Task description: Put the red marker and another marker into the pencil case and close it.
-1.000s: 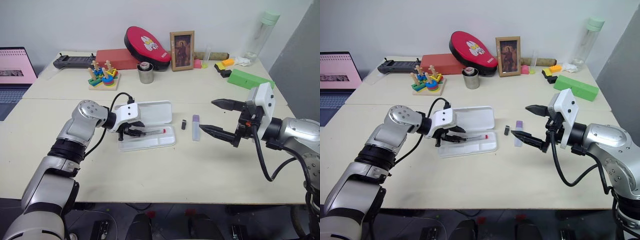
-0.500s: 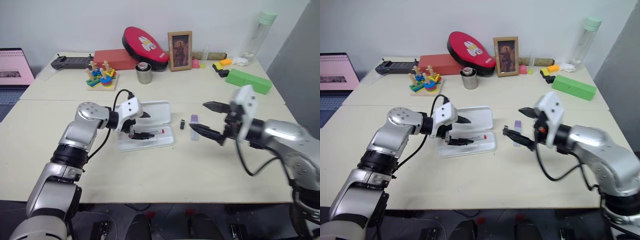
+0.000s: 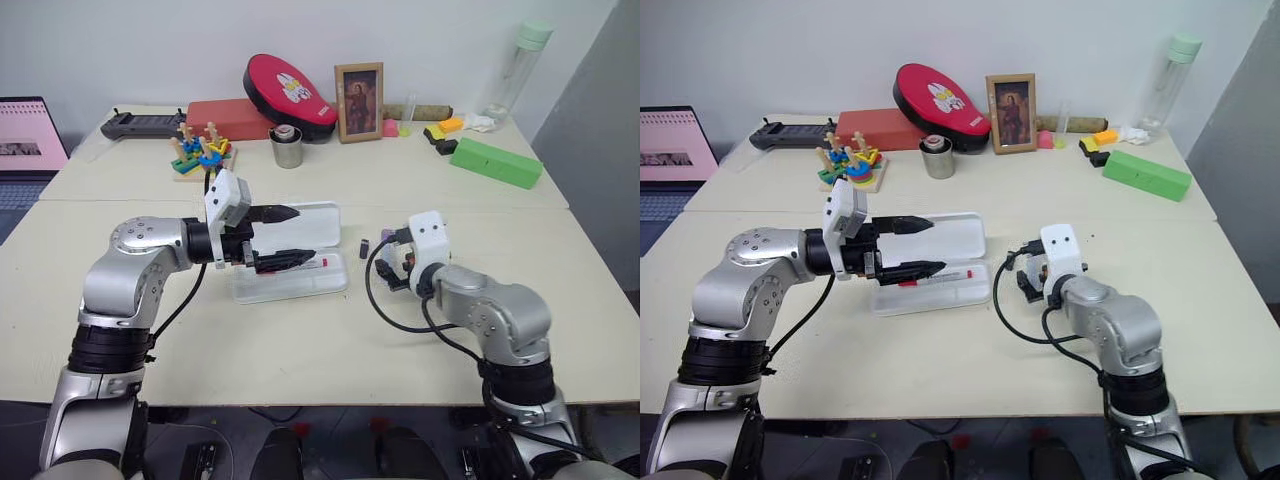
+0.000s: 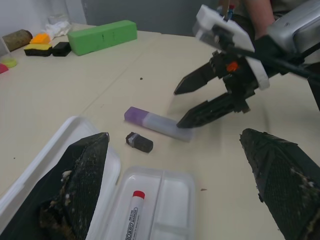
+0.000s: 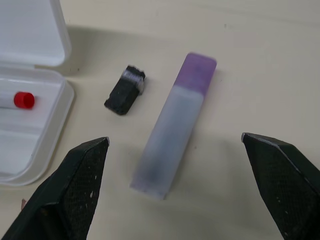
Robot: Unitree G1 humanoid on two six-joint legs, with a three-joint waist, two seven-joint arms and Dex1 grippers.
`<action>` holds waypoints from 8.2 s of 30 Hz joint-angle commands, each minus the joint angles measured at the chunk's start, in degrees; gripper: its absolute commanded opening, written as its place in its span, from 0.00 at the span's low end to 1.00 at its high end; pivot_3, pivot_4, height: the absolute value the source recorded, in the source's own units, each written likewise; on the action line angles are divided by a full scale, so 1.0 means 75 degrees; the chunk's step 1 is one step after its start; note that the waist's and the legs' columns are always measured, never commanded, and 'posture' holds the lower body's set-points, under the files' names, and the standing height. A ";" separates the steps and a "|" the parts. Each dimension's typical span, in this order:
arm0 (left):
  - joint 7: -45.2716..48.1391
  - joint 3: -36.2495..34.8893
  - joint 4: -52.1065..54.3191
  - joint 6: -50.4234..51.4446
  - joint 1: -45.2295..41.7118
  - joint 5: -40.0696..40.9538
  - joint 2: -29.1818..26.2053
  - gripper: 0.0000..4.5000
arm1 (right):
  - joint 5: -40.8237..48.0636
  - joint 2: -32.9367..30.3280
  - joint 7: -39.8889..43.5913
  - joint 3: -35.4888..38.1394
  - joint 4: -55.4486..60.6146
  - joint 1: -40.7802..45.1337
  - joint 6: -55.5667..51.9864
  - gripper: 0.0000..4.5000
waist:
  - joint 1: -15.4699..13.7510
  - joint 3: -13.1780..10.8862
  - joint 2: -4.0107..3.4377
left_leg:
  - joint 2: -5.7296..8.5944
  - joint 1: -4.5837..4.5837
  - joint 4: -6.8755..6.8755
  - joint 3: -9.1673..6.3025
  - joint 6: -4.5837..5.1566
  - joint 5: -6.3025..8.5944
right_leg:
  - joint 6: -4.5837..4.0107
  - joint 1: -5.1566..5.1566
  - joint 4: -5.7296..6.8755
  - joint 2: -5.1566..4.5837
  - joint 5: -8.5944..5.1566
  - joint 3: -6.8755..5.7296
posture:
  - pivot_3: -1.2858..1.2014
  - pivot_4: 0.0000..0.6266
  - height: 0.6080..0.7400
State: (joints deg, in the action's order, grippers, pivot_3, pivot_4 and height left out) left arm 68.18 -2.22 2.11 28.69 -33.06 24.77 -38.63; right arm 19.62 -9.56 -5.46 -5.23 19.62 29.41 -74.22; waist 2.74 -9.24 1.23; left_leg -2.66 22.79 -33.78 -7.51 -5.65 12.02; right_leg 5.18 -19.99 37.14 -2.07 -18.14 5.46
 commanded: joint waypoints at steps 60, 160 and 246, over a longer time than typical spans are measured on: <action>-0.0758 -0.5092 0.2735 0.1111 0.6447 0.1394 -0.1708 1.00 | -0.2192 -0.0715 0.8179 -0.4486 -0.4365 0.3978 0.6022 0.24 | 0.0117 -0.0002 0.0005 | -0.0011 -0.0036 0.0055 0.0011 -0.0009 -0.0001 | -0.0033 -0.0039 -0.0012 -0.0002 -0.0019 -0.0002 | 0.52 0.24 1.00; -0.1210 -0.2001 0.2079 0.0808 0.2960 0.1956 -0.1500 1.00 | -0.3135 0.1271 0.3055 0.0200 -0.3528 0.1998 0.1703 1.00 | 0.0143 0.0004 0.0014 | -0.0010 -0.0040 0.0119 0.0012 -0.0057 -0.0017 | -0.0055 -0.0030 0.0004 0.0000 -0.0025 0.0001 | 0.52 0.24 1.00; -0.1835 -0.3334 0.3193 0.1312 0.5044 0.2541 -0.1502 1.00 | -0.2712 -0.0696 0.8678 -0.3067 -0.5197 0.3685 0.5586 0.71 | 0.0199 0.0003 0.0013 | -0.0012 -0.0043 0.0115 0.0012 -0.0061 -0.0018 | -0.0049 -0.0025 -0.0003 0.0000 -0.0023 -0.0001 | 0.52 0.24 1.00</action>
State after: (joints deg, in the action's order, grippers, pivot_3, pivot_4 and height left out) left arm 54.42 -26.68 24.58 38.62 5.30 42.79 -49.29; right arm -1.37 -14.93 58.93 -30.27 -21.43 55.33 -32.84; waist 4.23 -9.22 1.33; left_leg -2.75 22.47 -32.93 -7.42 -6.11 11.88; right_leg 4.81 -20.18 37.13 -2.07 -18.32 5.45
